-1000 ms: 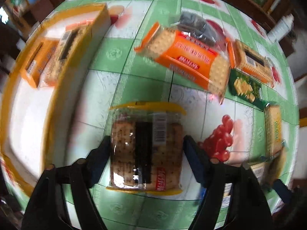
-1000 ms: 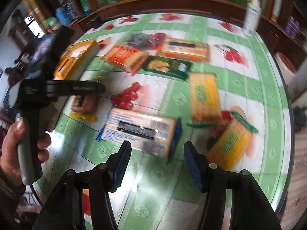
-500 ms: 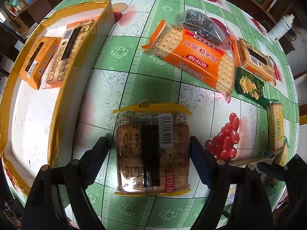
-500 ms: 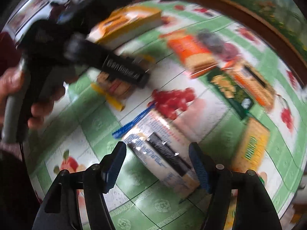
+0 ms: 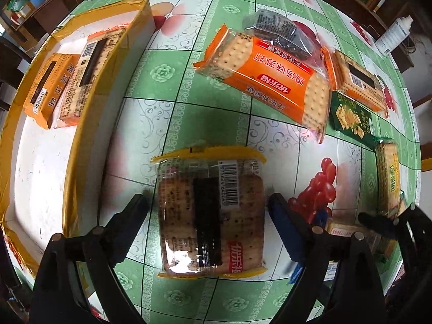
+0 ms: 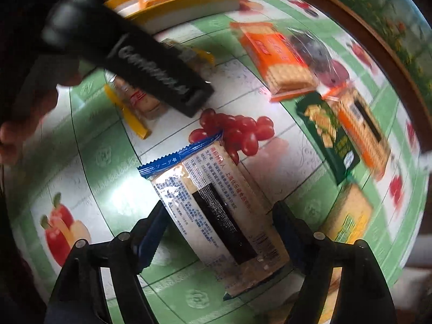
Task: Organize snacks
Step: 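Grasp the white-and-blue pack with the right tool while the left grasps the yellow-ended cracker pack, then carry both packs into the white tray and open both tools to release them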
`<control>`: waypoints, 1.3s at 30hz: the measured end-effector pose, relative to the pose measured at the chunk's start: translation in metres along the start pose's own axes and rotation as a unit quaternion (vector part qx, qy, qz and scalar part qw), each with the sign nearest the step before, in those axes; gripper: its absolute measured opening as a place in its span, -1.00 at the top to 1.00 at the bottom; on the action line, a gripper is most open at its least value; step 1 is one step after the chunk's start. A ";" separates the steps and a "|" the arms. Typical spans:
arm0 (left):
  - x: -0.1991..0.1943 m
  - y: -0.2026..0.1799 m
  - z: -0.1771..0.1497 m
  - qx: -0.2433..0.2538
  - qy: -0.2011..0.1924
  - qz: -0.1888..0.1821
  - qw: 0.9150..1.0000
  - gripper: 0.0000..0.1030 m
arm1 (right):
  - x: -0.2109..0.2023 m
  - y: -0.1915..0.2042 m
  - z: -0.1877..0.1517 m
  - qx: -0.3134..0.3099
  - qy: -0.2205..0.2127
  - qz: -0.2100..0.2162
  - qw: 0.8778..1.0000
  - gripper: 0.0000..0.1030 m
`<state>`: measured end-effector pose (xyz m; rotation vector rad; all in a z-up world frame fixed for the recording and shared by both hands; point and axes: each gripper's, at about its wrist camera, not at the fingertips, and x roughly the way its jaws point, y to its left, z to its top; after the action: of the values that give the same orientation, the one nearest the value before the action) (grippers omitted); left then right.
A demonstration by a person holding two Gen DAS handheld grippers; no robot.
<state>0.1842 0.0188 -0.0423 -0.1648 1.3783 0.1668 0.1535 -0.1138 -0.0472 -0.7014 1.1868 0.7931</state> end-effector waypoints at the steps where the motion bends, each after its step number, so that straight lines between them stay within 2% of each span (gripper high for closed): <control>1: -0.001 0.000 -0.002 0.000 0.001 -0.001 1.000 -0.77 | -0.001 0.000 -0.001 0.005 -0.001 0.002 1.000 -0.40; 3: -0.002 -0.002 -0.009 0.010 -0.001 0.001 1.000 -0.77 | -0.003 0.003 -0.006 0.013 -0.007 -0.003 1.000 -0.31; 6: -0.004 -0.005 -0.020 0.026 -0.013 0.000 1.000 -0.70 | -0.010 0.013 -0.021 0.035 -0.020 -0.012 0.999 -0.31; 8: -0.008 -0.008 -0.027 0.042 -0.023 -0.001 0.999 -0.36 | -0.012 0.016 -0.029 0.045 -0.019 -0.008 0.999 -0.31; 11: -0.009 -0.013 -0.035 0.058 -0.032 -0.006 0.998 -0.35 | -0.017 0.028 -0.044 0.081 -0.024 -0.018 0.996 -0.30; 18: -0.008 -0.017 -0.040 0.075 -0.042 -0.020 0.996 -0.33 | -0.029 0.048 -0.070 0.183 -0.014 -0.009 0.983 -0.30; 21: -0.014 -0.016 -0.052 0.096 -0.045 -0.026 0.994 -0.33 | -0.033 0.056 -0.077 0.206 -0.008 -0.009 0.978 -0.30; 31: -0.026 -0.013 -0.124 0.166 -0.066 -0.030 0.983 -0.33 | -0.045 0.077 -0.107 0.260 -0.005 -0.004 0.966 -0.26; 36: -0.035 -0.008 -0.150 0.188 -0.073 -0.033 0.979 -0.33 | -0.054 0.088 -0.124 0.293 -0.006 -0.001 0.956 -0.26; 39: -0.041 -0.002 -0.153 0.193 -0.075 -0.040 0.977 -0.33 | -0.055 0.084 -0.131 0.308 -0.007 -0.002 0.951 -0.26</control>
<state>0.0302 -0.0165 -0.0303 0.1162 1.2261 -0.1545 0.0057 -0.1843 -0.0292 -0.1779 1.3261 0.3815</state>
